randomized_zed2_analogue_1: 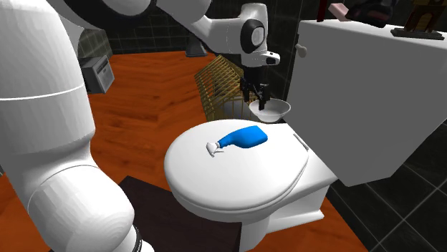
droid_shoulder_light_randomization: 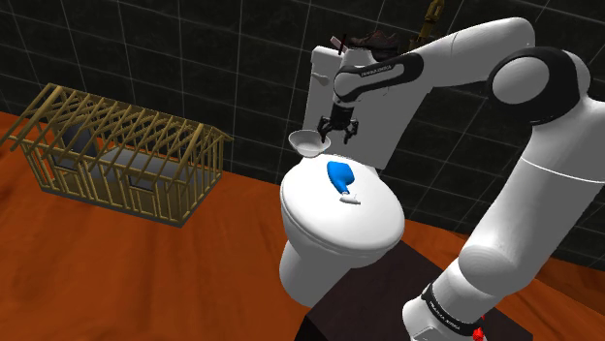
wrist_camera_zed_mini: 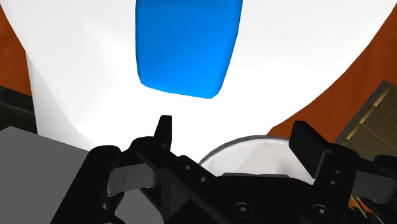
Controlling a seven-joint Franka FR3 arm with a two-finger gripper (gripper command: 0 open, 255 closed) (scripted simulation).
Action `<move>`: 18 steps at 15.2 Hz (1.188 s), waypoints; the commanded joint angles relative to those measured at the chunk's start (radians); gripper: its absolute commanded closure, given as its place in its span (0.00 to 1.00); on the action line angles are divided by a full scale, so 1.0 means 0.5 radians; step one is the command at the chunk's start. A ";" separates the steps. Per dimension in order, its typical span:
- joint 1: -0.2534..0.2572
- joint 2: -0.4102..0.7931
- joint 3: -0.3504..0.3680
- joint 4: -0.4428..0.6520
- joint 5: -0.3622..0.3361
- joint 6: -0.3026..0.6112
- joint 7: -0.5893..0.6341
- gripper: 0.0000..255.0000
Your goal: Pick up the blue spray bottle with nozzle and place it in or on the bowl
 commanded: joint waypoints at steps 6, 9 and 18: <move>0.005 -0.355 -0.008 -0.707 0.128 0.352 0.381 0.00; 0.017 -0.481 0.006 -0.972 0.194 0.498 0.549 0.00; 0.024 -0.356 0.014 -1.106 0.228 0.760 0.594 0.00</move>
